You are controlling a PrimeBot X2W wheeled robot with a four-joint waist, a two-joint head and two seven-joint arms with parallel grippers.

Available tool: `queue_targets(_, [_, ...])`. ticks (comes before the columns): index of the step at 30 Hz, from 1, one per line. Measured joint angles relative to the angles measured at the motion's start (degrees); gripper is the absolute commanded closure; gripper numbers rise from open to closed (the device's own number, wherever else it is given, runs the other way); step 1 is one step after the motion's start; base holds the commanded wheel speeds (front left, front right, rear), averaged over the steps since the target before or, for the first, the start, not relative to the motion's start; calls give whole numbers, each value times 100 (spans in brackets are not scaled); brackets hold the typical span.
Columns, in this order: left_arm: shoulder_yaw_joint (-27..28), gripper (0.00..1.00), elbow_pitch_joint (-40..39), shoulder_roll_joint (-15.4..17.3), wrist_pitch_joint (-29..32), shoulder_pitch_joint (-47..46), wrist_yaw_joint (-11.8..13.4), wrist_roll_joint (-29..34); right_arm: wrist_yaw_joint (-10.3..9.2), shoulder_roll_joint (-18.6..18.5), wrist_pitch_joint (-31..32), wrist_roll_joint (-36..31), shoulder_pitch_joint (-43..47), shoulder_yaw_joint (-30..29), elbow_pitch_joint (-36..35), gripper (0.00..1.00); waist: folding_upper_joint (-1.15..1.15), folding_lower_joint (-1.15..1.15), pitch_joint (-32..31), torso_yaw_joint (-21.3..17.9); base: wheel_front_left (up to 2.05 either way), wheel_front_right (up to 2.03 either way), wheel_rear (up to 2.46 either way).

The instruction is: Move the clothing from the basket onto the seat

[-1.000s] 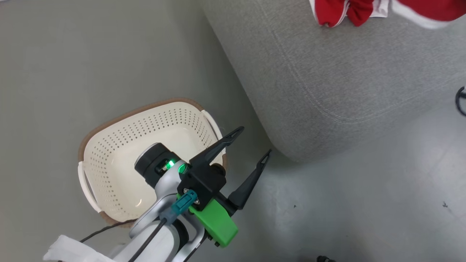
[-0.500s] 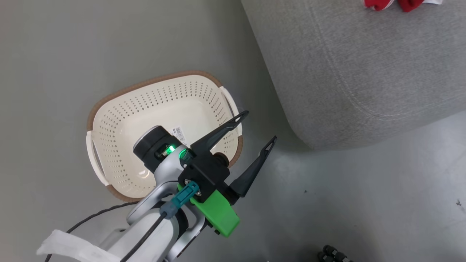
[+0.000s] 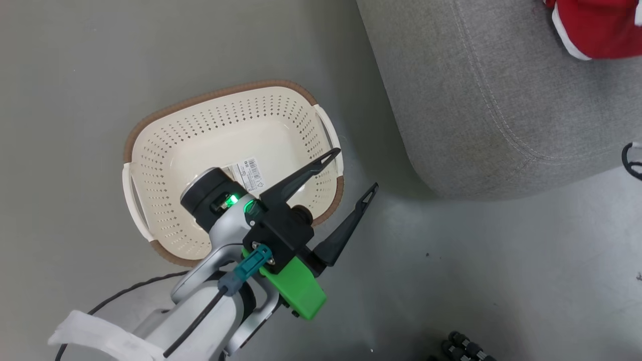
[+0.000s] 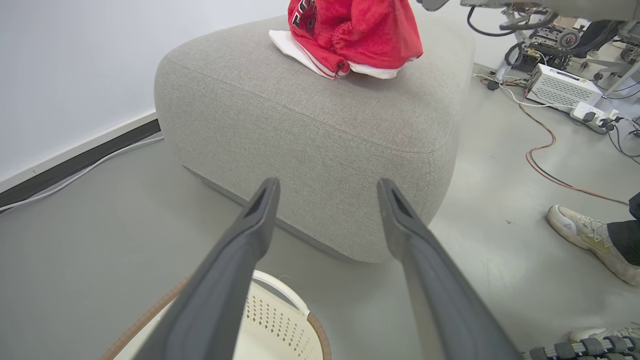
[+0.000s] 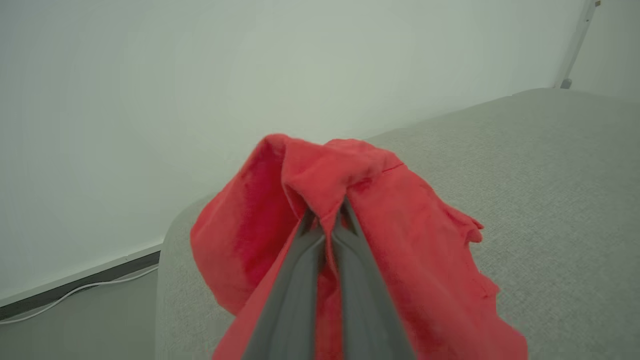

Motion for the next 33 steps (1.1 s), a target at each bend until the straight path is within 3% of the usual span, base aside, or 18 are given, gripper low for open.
queue_targets(8, [-15, 0, 92, 0, -65, -77, -5, -1, 102, 45, 14, 76, 21, 14, 408, 100, 0, 0, 27, 53, 0, 0, 0])
queue_targets(10, [-16, 0, 116, 0, -76, -78, -7, -1, 112, 48, 5, 74, -13, 37, 453, 46, 0, 0, 19, 63, 0, 0, 0])
queue_targets(11, [-19, 0, 138, 0, -100, -80, -10, -1, 145, 48, -7, 64, -32, 56, 478, 0, 0, 0, 10, 68, 0, 0, 0])
queue_targets(23, [-10, 0, 409, -67, -385, -82, -13, -60, 423, 92, -91, -156, -42, 303, 672, 0, 0, 0, -313, 120, 0, 0, 0])
queue_targets(33, [225, 0, 702, -114, -623, -62, 77, -171, 557, 265, -121, -258, 463, 435, 657, 0, 0, -1, -745, 174, 0, 0, 0])
